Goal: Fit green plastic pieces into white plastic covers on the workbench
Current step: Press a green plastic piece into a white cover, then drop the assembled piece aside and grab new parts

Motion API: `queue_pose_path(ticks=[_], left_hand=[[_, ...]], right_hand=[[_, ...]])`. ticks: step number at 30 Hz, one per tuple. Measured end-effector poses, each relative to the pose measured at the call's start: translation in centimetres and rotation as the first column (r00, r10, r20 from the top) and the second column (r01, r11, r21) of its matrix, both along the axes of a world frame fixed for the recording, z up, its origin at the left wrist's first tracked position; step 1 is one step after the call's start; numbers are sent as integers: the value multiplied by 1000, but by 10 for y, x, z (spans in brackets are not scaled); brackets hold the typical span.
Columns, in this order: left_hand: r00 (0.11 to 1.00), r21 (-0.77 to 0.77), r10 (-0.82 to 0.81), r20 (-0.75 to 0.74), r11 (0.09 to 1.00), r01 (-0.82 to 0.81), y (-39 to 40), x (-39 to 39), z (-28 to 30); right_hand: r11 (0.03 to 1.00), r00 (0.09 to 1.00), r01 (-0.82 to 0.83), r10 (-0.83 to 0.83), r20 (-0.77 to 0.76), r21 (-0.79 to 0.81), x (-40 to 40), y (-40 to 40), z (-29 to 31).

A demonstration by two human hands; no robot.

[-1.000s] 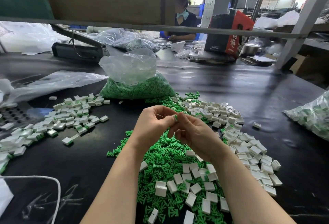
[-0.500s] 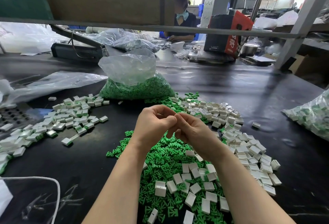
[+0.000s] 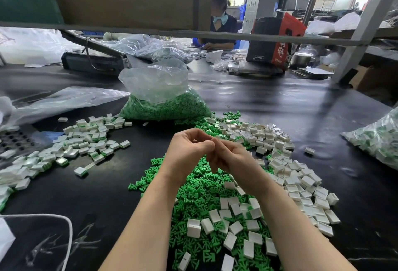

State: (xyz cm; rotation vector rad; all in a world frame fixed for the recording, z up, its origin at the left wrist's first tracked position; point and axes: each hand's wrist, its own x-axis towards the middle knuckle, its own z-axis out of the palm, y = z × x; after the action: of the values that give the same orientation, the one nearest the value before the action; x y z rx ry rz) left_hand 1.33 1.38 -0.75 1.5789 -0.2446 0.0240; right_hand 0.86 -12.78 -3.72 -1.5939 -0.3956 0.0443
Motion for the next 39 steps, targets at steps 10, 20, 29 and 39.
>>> queue_pose_path(ticks=[10,20,29,39], left_hand=[[999,-18,-1,-49,1000,0,-1,4,-3],[998,-42,-38,-48,998,36,2,5,-5],[980,-52,-19,-200,999,9,13,13,-13],[724,-628,194,-662,384,-677,111,42,-27]], right_hand=[[999,1000,21,-21,-14,33,0,1,-4],[1000,1000,26,-26,1,12,-1,1,-1],[978,992,127,-125,24,-163,-1,12,3],[625,822,558,-506,261,-545,6,-29,4]])
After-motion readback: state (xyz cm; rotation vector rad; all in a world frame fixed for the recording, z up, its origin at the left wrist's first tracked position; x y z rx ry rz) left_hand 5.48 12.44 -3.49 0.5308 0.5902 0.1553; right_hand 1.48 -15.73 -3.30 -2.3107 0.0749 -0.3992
